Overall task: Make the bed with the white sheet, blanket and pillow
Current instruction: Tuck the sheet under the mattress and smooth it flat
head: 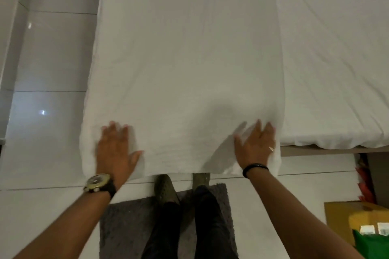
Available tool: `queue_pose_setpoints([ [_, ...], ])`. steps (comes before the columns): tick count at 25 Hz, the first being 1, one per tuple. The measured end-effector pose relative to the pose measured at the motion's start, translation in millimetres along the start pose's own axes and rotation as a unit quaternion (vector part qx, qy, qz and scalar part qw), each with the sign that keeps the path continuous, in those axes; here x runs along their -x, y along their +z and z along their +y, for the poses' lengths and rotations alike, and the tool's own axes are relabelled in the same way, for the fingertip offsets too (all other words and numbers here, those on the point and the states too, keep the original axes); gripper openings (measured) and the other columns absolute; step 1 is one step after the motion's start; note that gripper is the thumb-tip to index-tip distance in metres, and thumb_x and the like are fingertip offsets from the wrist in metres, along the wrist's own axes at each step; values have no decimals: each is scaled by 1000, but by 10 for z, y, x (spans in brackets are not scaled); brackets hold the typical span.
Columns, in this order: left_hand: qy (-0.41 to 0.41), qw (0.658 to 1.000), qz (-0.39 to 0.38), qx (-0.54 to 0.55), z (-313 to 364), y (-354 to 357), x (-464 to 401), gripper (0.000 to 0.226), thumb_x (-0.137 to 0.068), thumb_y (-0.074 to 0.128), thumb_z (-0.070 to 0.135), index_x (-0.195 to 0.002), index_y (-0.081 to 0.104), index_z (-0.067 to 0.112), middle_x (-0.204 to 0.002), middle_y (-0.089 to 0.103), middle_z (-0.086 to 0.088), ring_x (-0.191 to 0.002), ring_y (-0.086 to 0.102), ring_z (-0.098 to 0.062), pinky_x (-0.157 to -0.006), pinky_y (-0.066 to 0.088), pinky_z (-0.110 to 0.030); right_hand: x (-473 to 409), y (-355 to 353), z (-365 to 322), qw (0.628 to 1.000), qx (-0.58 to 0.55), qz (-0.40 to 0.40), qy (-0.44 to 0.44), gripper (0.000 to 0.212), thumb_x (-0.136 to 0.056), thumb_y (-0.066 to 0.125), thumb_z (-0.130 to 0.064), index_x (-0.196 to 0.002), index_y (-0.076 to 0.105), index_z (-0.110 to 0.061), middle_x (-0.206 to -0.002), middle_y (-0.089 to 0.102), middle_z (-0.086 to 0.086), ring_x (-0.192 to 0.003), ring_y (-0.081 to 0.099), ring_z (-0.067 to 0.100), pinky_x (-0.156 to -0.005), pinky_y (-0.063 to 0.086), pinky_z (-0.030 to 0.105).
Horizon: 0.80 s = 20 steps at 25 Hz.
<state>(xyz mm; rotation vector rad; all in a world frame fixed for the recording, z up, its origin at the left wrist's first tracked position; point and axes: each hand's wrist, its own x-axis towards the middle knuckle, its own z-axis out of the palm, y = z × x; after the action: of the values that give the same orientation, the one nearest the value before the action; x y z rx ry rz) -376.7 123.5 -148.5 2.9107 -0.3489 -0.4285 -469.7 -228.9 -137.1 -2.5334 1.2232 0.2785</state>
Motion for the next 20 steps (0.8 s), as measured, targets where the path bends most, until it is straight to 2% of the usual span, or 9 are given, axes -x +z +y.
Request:
queue_pose_setpoints([
  [2, 83, 996, -8, -29, 336, 52, -256, 89, -86, 41, 65, -152, 33, 6, -159, 27, -29, -145, 26, -51, -113, 27, -63, 85, 144, -531, 986, -15, -24, -166, 79, -94, 49, -50, -154, 14, -13, -163, 1, 15, -150, -4, 31, -119, -2, 48],
  [4, 159, 985, -5, -70, 453, 182, -588, 88, -89, 29, 72, -153, 32, 12, -162, 26, -24, -149, 23, -45, -119, 15, -56, 27, 416, -931, 947, -2, -46, -317, 72, -95, 38, -57, -154, 19, -18, -163, 7, 11, -150, -1, 29, -118, 0, 52],
  [6, 180, 977, -5, -115, 190, 273, -840, 93, -88, 16, 80, -155, 30, 17, -165, 21, -18, -152, 15, -36, -122, -1, -47, -291, 652, -815, 925, 47, -26, -377, 73, -94, 20, -67, -152, 25, -23, -162, 17, 9, -149, 7, 27, -116, 6, 61],
  [8, 161, 979, -10, -126, -290, 289, -845, 102, -84, 16, 85, -157, 27, 14, -165, 20, -18, -153, 13, -33, -122, -11, -38, -687, 674, -187, 952, 98, 0, -289, 84, -88, 11, -76, -152, 27, -24, -162, 19, 8, -149, 13, 27, -114, 10, 64],
  [11, 124, 984, -23, -125, -722, 272, -559, 103, -87, 18, 81, -156, 25, 5, -164, 21, -22, -156, -1, -29, -124, -10, -36, -893, 440, 796, 990, 103, 13, -92, 99, -81, 6, -82, -154, 22, -17, -163, 11, 10, -149, 10, 32, -114, 13, 62],
  [13, 98, 990, -39, -97, -669, 229, -451, 103, -87, 17, 81, -157, 18, 6, -165, 16, -22, -155, -17, -23, -124, -14, -37, -786, 280, 772, 997, 68, -4, 46, 114, -71, -3, -89, -155, 16, -14, -164, 5, 14, -149, 4, 33, -112, 12, 66],
  [15, 96, 991, -23, -92, -462, 209, -517, 99, -88, 21, 79, -158, 17, 9, -166, 12, -20, -154, -19, -25, -122, -17, -40, -649, 284, 261, 997, 7, 27, 68, 117, -71, 1, -89, -153, 21, -9, -162, 7, 20, -149, 4, 34, -113, 10, 65],
  [18, 192, 978, 32, -78, 118, 157, -1026, 77, -95, 30, 59, -154, 31, 9, -163, 23, -19, -153, 13, -36, -123, 0, -49, -457, 531, -957, 975, -59, 48, -210, 84, -89, 26, -66, -150, 33, -8, -160, 22, 17, -149, 13, 30, -117, 1, 51],
  [20, 195, 976, 67, -64, 494, 127, -1484, 57, -100, 33, 37, -147, 46, 7, -158, 37, -20, -147, 32, -42, -120, 16, -54, -425, 735, -1753, 938, -76, -1, -337, 69, -96, 22, -56, -150, 33, -14, -159, 25, 12, -149, 14, 28, -119, 3, 50],
])
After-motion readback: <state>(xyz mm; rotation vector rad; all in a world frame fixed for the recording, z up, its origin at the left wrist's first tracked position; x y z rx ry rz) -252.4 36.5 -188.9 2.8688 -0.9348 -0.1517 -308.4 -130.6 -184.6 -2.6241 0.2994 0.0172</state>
